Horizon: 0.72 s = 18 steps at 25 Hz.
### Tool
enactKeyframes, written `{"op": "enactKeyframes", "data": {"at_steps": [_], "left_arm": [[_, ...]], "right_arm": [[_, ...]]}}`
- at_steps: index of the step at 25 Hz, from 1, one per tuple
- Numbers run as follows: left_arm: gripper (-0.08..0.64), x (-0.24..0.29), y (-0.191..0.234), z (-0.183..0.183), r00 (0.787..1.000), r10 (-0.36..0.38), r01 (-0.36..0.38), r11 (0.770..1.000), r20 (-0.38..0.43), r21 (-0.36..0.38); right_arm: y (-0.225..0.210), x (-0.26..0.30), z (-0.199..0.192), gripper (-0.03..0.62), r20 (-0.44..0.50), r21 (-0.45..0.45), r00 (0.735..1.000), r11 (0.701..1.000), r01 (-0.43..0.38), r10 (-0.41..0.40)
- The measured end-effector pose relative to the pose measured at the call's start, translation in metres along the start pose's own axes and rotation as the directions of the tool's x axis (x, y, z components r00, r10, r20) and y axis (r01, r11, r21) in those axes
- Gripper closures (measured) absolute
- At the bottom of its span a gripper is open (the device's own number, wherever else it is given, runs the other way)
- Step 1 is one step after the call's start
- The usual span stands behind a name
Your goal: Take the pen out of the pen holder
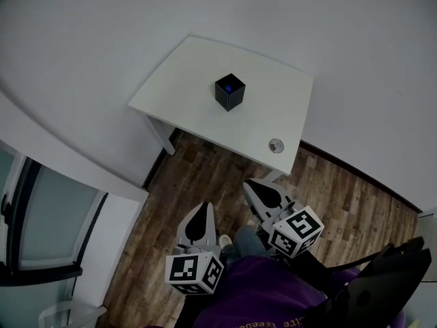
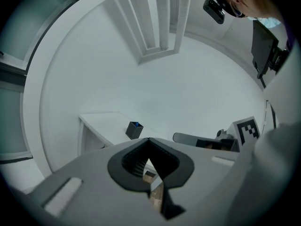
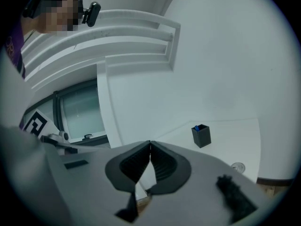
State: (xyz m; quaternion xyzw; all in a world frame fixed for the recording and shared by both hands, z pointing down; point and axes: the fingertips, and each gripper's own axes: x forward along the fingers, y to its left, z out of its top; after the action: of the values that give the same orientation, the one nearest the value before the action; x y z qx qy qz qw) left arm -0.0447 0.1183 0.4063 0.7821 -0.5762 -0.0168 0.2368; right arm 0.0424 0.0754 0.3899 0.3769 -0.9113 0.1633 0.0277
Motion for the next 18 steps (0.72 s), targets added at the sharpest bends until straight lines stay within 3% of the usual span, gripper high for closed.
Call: {"op": "enactKeyframes", "data": {"at_steps": [9,18], "left_arm": [[0.555,0.027,0.014,0.008,1.000,0.016,-0.016,1.000,-0.007,-0.012],[0.555,0.085,0.031,0.026,0.999,0.051,-0.051,0.999,-0.003,-0.019]], "right_arm": [[-0.020,0.029,0.013,0.580,0.014,0.000,1.000,1.000,-0.006,0.006],[-0.066,0.078,0.033,0.580,-0.006,-0.024,0.999,0.999,-0.032,0.032]]}}
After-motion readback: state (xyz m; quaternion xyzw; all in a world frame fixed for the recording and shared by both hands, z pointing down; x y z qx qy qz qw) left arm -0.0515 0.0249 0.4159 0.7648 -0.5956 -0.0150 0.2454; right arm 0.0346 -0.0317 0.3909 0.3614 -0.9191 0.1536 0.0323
